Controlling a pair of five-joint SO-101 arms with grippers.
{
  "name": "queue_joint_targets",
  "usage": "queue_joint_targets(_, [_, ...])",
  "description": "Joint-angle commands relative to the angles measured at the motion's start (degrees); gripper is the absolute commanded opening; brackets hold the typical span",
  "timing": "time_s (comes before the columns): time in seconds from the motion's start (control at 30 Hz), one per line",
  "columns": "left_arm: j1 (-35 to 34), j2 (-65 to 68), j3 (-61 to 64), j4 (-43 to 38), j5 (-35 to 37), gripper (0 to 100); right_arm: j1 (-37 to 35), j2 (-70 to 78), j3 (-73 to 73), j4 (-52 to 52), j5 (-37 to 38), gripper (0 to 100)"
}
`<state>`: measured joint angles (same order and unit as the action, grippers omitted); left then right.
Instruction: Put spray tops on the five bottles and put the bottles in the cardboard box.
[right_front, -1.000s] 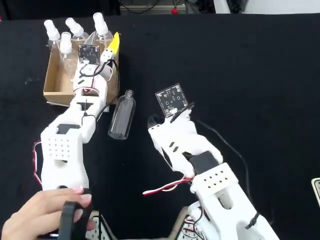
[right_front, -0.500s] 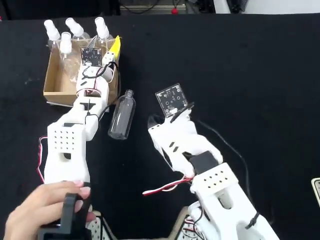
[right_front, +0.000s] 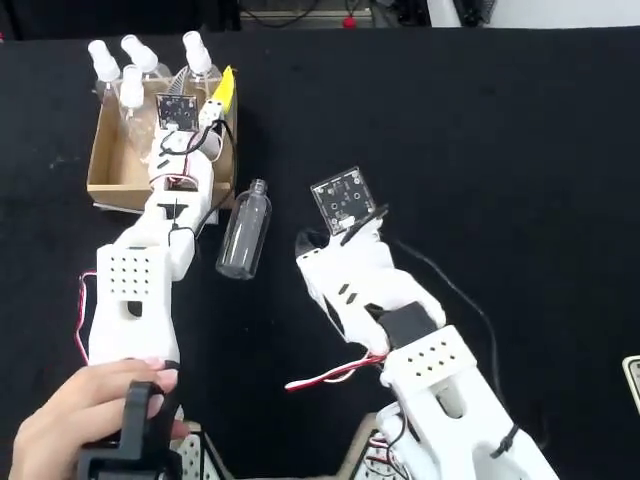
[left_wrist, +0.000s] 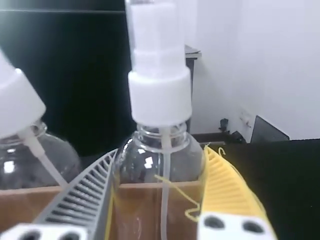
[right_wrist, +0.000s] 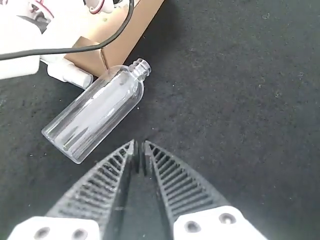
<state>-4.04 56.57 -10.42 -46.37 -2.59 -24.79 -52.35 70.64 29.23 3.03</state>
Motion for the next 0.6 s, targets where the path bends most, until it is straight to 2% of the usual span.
queue_joint_targets(0.0, [-0.40, -0.62, -2.95, 0.18, 0.53, 16, -0.70, -1.19, -0.57, -1.58, 0.09, 1.1])
queue_joint_targets(0.57, [-0.13, -0.88, -2.95, 0.18, 0.62, 16, -0.70, -1.19, -0.57, -1.58, 0.18, 1.1])
